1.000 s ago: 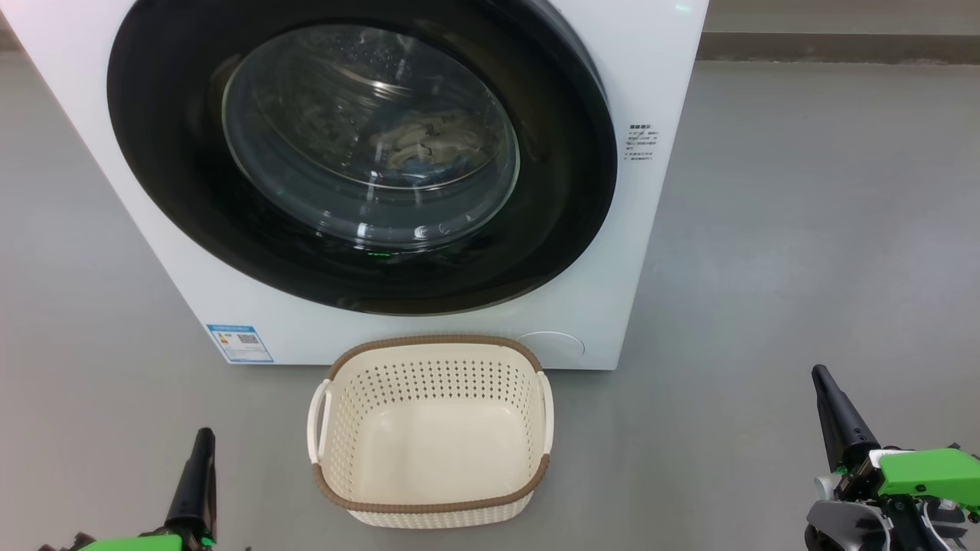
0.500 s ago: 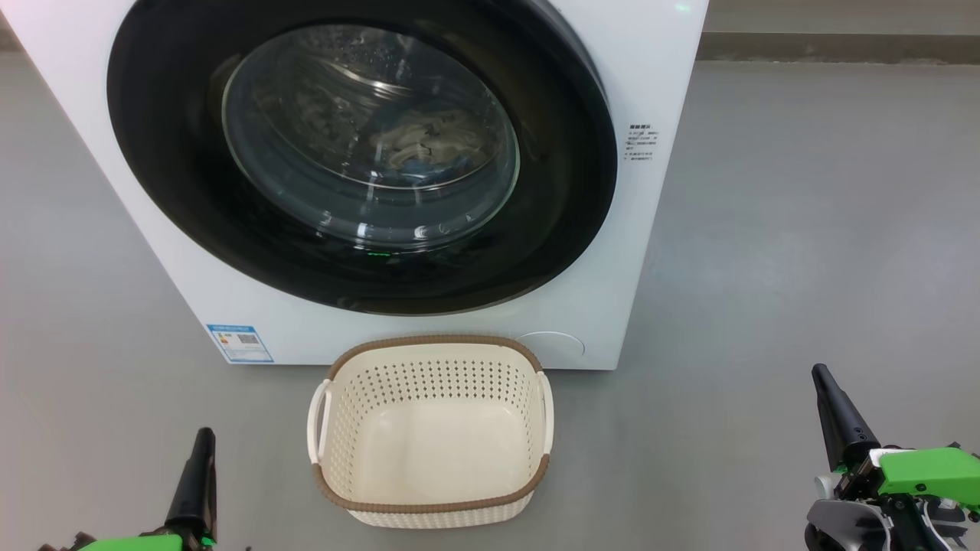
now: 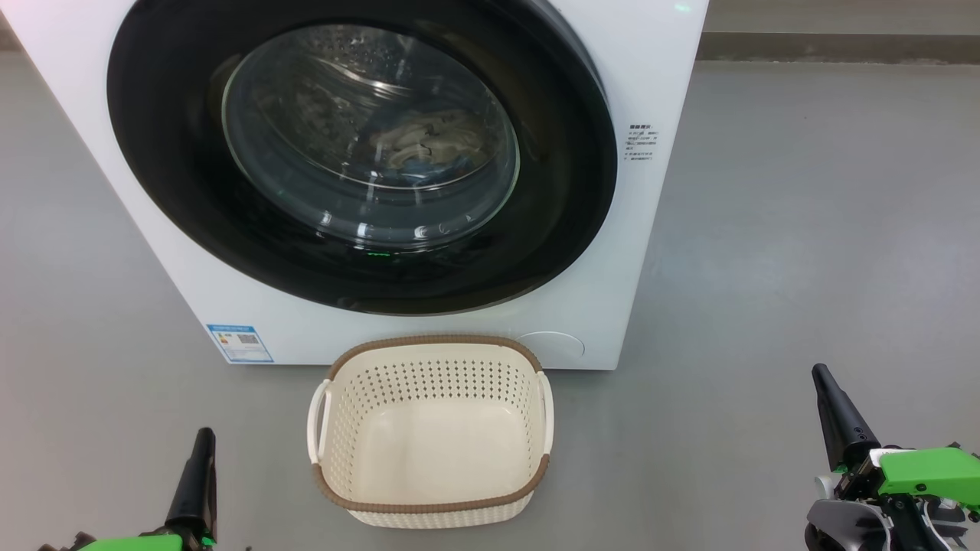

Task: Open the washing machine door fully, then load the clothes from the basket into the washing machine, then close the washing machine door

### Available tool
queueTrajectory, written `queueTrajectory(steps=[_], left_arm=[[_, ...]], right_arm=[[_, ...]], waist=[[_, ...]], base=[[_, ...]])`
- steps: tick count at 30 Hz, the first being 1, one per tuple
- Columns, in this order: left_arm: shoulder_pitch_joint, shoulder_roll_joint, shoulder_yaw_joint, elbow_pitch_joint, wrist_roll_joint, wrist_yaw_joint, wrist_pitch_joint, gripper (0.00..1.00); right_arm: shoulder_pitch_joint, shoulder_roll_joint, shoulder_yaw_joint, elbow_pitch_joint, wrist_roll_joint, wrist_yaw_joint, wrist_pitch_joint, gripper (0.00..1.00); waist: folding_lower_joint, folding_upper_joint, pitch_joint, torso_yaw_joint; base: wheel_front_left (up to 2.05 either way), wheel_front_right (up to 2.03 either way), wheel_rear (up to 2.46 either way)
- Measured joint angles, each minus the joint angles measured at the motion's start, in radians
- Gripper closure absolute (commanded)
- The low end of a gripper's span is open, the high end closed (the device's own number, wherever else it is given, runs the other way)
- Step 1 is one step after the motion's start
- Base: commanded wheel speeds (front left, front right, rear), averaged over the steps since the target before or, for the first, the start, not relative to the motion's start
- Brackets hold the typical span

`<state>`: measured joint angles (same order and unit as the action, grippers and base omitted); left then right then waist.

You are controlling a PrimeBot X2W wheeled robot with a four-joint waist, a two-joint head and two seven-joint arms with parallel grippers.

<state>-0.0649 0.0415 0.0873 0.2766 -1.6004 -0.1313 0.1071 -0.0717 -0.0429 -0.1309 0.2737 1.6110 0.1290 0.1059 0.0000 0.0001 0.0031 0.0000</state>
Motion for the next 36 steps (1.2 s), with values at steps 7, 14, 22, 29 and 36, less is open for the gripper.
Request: queueTrajectory(steps=[7,14,22,29,36], left_arm=[[0.0,0.0,0.0,0.0,0.0,0.0,0.0,1.0],[0.0,0.0,0.0,0.0,0.0,0.0,0.0,1.0],[0.0,0.0,0.0,0.0,0.0,0.0,0.0,1.0],[0.0,0.0,0.0,0.0,0.0,0.0,0.0,1.0],[0.0,0.0,0.0,0.0,0.0,0.0,0.0,1.0]], right_arm=[[0.0,0.0,0.0,0.0,0.0,0.0,0.0,1.0],[0.0,0.0,-0.001,0.0,0.0,0.0,0.0,1.0],[0.0,0.001,-0.001,0.0,0.0,0.0,0.0,1.0],[0.0,0.001,-0.001,0.0,0.0,0.0,0.0,1.0],[0.0,0.001,-0.001,0.0,0.0,0.0,0.003,1.0]], waist=[[0.0,0.0,0.0,0.0],[0.0,0.0,0.0,0.0],[0.0,0.0,0.0,0.0],[0.0,0.0,0.0,0.0],[0.0,0.0,0.0,0.0]], base=[[0.0,0.0,0.0],[0.0,0.0,0.0],[0.0,0.0,0.0],[0.0,0.0,0.0],[0.0,0.0,0.0]])
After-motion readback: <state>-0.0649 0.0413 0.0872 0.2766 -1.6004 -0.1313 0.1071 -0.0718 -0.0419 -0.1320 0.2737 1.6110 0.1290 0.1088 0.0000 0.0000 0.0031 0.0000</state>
